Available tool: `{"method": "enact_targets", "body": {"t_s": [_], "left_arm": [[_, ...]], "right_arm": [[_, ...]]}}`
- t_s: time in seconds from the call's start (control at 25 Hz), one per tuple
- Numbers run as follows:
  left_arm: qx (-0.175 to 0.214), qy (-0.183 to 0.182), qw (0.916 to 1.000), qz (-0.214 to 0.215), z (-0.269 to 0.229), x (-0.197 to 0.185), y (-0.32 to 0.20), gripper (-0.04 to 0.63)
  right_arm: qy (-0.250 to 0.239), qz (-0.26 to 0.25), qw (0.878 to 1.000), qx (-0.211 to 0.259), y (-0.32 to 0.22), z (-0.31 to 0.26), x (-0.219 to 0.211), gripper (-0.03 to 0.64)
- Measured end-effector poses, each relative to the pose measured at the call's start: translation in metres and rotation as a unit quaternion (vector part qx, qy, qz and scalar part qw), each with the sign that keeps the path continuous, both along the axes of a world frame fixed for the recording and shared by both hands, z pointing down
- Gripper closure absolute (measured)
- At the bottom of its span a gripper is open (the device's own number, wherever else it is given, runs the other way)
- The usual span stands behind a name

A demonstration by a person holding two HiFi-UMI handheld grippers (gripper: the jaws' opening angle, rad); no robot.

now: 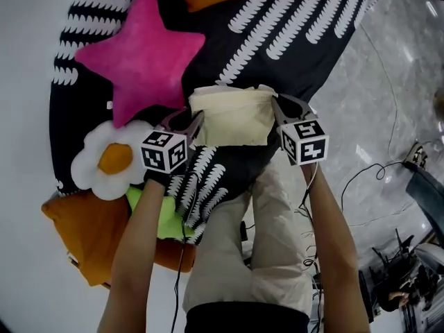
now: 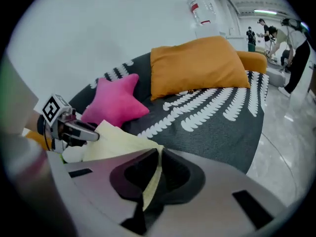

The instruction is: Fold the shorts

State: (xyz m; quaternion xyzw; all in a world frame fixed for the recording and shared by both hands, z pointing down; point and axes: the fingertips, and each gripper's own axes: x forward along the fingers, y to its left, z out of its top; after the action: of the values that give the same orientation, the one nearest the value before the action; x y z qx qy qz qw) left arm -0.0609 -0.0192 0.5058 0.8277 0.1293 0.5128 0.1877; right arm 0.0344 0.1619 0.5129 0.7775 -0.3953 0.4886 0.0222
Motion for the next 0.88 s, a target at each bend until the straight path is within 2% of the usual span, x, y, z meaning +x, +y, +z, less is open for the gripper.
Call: {"method": "enact_targets", "body": {"t_s": [0.04, 0.12, 0.16, 0.24, 0.32, 0.36, 0.44, 0.52, 0.6, 0.68, 0.76, 0.88], "left_arm": [[0.018, -0.011, 0.9998, 0.004, 0.009, 0.010, -0.006, 0.451], [0.072, -0.012, 0.9965, 0.041, 0.012, 0.031, -0.015, 0.441], [0.101, 0.003, 0.9920, 0.075, 0.004, 0.042, -0.017, 0.437], [0.140, 0.051, 0.9766, 0.155, -0.021, 0.060, -0.015, 0.446], [0.131, 0.085, 0.9623, 0.223, -0.040, 0.062, -0.002, 0.483], [0.115, 0.085, 0.9582, 0.248, -0.042, 0.056, 0.008, 0.482], [0.093, 0.065, 0.9527, 0.282, -0.026, 0.043, 0.031, 0.461], [0.103, 0.048, 0.9467, 0.301, 0.004, 0.038, 0.050, 0.447], [0.118, 0.033, 0.9486, 0.292, 0.037, 0.038, 0.057, 0.446], [0.107, 0.017, 0.9591, 0.262, 0.061, 0.037, 0.053, 0.440], [0.091, 0.008, 0.9653, 0.245, 0.071, 0.038, 0.050, 0.440], [0.090, 0.011, 0.9636, 0.252, 0.060, 0.046, 0.045, 0.438]], "right_arm": [[0.005, 0.005, 1.000, -0.020, 0.001, 0.010, 0.014, 0.552], [0.029, 0.028, 0.998, -0.050, 0.005, 0.012, 0.041, 0.512], [0.046, 0.036, 0.997, -0.052, 0.005, 0.002, 0.052, 0.504], [0.076, 0.022, 0.996, -0.033, -0.008, -0.029, 0.055, 0.495], [0.065, -0.047, 0.997, 0.002, -0.035, -0.054, 0.023, 0.598], [0.044, -0.090, 0.995, 0.010, -0.046, -0.058, -0.001, 0.600], [0.026, -0.149, 0.988, -0.013, -0.048, -0.043, -0.039, 0.600], [0.052, -0.154, 0.984, -0.065, -0.027, -0.012, -0.044, 0.600], [0.067, -0.126, 0.984, -0.104, -0.007, 0.024, -0.033, 0.600], [0.056, -0.112, 0.983, -0.130, -0.002, 0.056, -0.027, 0.600], [0.040, -0.122, 0.981, -0.146, -0.008, 0.075, -0.030, 0.598], [0.033, -0.140, 0.978, -0.152, -0.015, 0.068, -0.025, 0.598]]}}
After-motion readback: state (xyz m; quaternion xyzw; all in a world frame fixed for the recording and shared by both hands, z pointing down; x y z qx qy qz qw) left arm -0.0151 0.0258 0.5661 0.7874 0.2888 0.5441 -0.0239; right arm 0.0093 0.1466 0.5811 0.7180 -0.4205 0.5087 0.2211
